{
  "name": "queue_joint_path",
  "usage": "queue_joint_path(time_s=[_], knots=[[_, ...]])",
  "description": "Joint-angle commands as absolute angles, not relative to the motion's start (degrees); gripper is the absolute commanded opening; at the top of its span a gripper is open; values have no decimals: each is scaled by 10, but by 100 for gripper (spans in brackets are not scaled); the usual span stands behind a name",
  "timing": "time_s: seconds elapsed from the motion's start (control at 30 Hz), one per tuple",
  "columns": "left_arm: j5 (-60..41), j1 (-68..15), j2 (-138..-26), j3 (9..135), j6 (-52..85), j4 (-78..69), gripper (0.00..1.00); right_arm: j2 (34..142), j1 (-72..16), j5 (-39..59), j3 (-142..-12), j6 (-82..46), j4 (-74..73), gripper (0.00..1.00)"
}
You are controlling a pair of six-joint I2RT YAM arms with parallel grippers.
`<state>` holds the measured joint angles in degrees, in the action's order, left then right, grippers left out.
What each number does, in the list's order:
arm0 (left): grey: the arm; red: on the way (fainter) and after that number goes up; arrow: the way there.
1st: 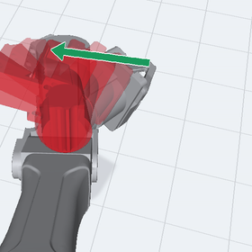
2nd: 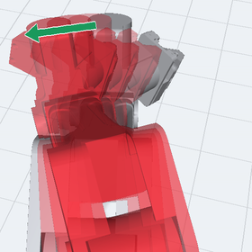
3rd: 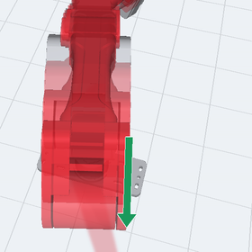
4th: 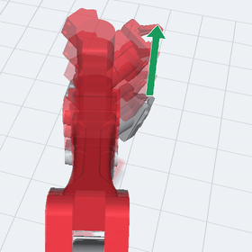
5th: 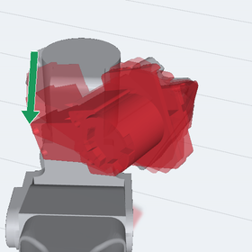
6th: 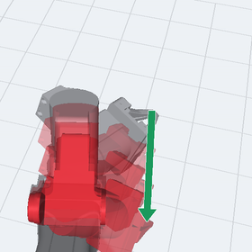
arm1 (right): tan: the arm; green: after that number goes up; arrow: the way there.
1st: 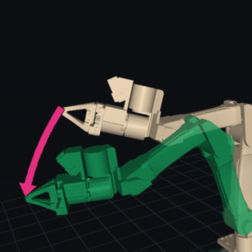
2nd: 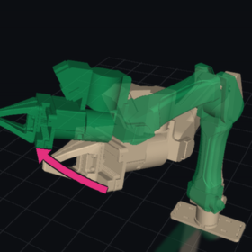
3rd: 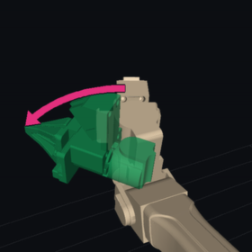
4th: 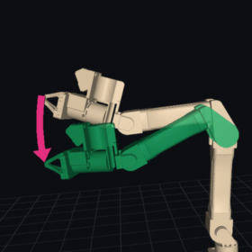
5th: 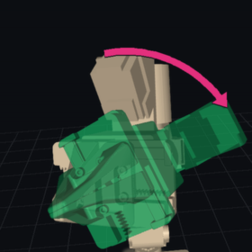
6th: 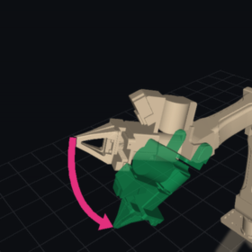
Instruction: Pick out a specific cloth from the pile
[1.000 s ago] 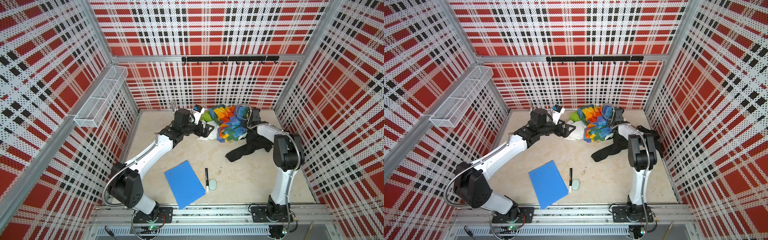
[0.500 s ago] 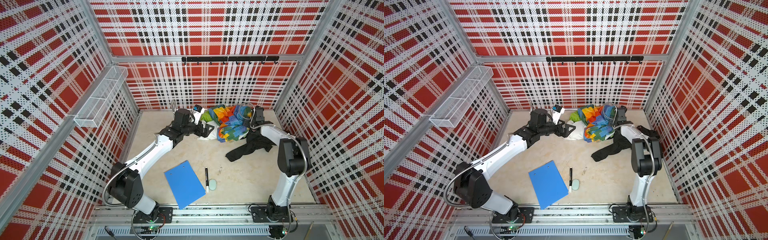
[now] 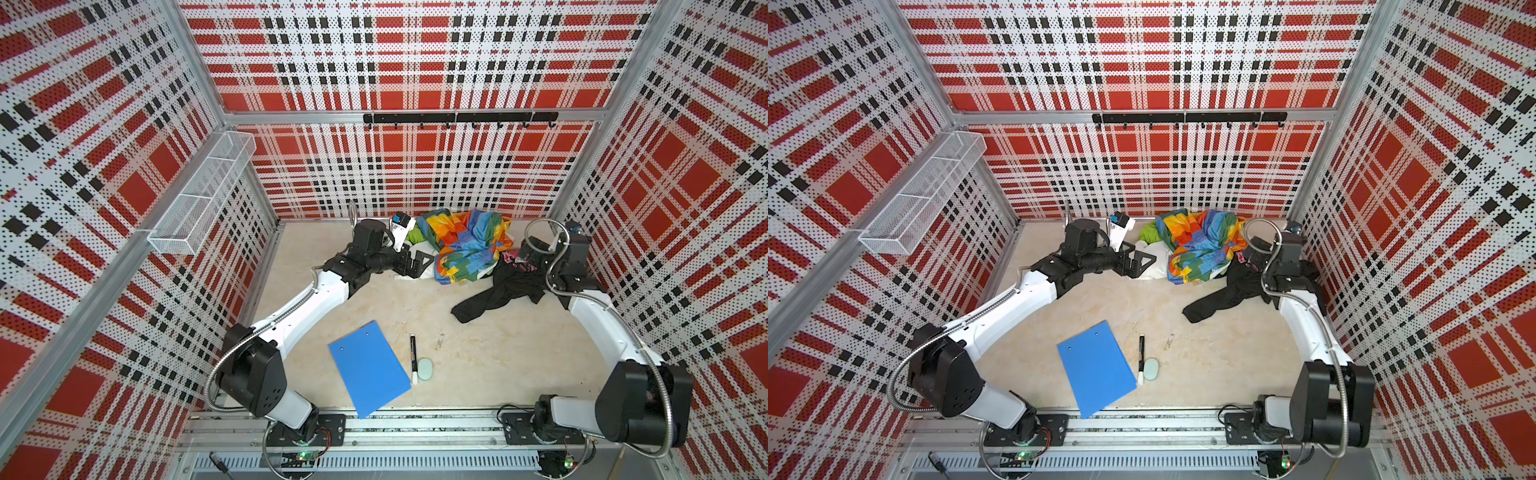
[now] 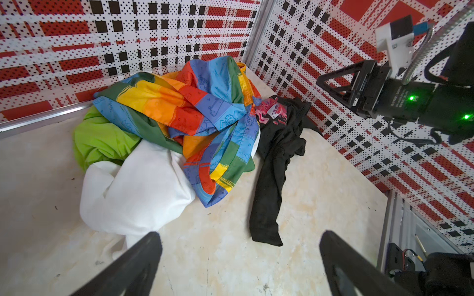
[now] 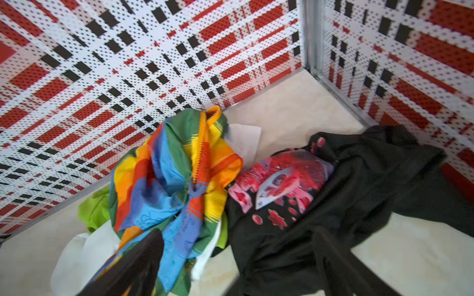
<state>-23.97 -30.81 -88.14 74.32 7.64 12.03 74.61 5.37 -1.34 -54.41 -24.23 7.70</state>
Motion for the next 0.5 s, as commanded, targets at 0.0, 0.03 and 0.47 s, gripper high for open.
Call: queue_joint_path(time_s=[0.0, 0.03, 0.47], knots=[[-263, -315, -874, 755, 77, 106, 99, 733, 67, 19, -504, -256, 73, 100], [-263, -315, -875, 756, 77, 106, 99, 738, 71, 27, -496, -259, 68, 100], [-258, -316, -869, 757, 76, 108, 99, 919, 76, 50, -535, -265, 53, 100]])
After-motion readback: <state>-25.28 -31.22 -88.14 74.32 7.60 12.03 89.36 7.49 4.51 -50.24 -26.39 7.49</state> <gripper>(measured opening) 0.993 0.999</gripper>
